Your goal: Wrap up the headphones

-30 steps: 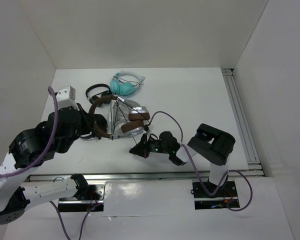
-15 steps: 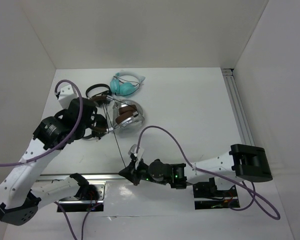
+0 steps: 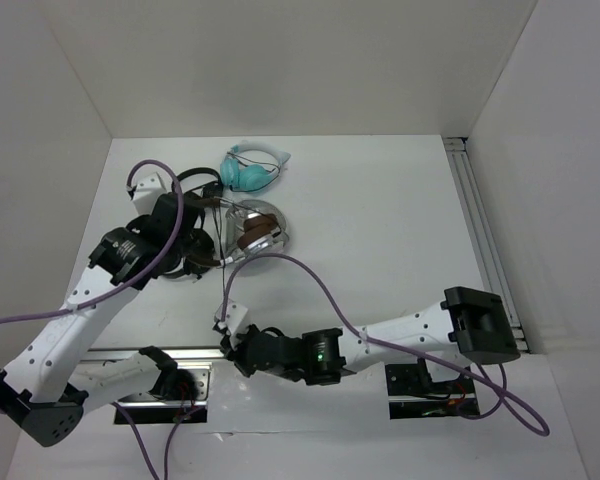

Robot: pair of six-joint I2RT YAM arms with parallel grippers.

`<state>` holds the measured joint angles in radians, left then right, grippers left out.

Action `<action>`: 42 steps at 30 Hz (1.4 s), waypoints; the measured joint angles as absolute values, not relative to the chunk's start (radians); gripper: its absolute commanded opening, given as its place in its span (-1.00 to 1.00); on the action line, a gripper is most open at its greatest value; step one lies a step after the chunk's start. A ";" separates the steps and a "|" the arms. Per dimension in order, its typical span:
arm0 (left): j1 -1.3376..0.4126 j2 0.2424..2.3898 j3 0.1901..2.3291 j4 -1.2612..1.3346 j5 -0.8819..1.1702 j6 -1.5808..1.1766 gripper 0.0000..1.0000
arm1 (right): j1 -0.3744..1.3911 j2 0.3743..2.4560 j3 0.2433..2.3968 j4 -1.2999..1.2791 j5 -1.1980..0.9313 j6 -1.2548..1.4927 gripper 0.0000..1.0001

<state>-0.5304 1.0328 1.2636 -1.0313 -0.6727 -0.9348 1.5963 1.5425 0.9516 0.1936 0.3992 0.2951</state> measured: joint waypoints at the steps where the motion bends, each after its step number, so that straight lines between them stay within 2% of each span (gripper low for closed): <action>1: -0.531 1.039 1.255 -1.031 -0.673 -0.924 -1.00 | 1.610 1.550 0.978 0.162 0.418 0.289 -1.00; 9: -0.570 1.077 1.175 -1.038 -0.647 -0.812 -1.00 | 1.691 1.541 1.196 -0.148 0.646 0.221 -1.00; 19: -0.731 1.084 1.110 -0.934 -0.509 -0.614 -1.00 | 1.704 1.433 1.335 -0.499 0.735 0.109 -0.95; 26: -0.868 1.163 1.098 -0.904 -0.473 -0.579 -1.00 | 1.704 1.478 1.506 -0.723 0.787 0.051 -0.95; 33: -0.934 1.189 1.071 -0.890 -0.474 -0.567 -1.00 | 1.714 1.488 1.484 -0.792 0.930 0.038 -0.93; 36: -0.938 1.181 1.053 -0.872 -0.466 -0.553 -1.00 | 1.716 1.439 1.412 -0.773 0.967 0.028 -0.82; 42: -0.939 1.129 1.039 -0.837 -0.426 -0.537 -1.00 | 1.709 1.276 1.324 -0.707 0.987 -0.005 -0.79</action>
<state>-0.9390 1.1294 1.0386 -0.8368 -0.4259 -0.5365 1.7092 1.2758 1.3239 -0.7074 0.9874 -0.0051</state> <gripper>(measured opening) 0.066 0.103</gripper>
